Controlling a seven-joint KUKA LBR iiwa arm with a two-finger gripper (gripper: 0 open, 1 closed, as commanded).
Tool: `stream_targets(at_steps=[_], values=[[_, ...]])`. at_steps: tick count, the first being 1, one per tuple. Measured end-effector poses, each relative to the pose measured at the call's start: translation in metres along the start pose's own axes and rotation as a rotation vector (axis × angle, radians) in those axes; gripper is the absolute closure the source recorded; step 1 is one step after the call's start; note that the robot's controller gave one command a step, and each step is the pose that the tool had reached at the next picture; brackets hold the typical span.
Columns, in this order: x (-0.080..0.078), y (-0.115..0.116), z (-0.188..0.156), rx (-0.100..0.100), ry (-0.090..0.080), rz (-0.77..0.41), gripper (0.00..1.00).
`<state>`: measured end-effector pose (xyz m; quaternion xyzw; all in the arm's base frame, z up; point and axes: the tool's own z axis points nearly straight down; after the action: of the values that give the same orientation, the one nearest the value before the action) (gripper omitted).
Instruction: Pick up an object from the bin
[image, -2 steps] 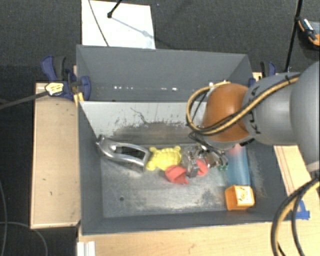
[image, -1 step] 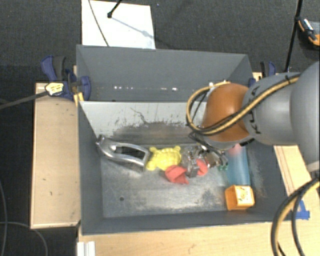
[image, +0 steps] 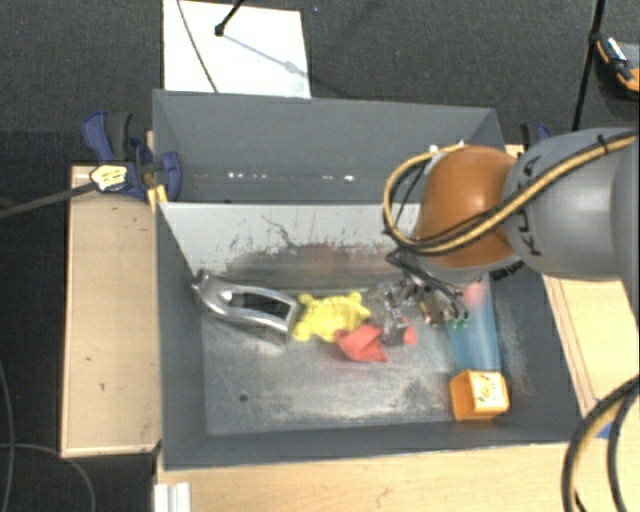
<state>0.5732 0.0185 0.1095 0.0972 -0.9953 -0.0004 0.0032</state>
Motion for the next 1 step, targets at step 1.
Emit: stream_targets(at_steps=[1], values=[[-0.0225,0.0851,0.0399,-0.001,-0.007,0.000,0.00]])
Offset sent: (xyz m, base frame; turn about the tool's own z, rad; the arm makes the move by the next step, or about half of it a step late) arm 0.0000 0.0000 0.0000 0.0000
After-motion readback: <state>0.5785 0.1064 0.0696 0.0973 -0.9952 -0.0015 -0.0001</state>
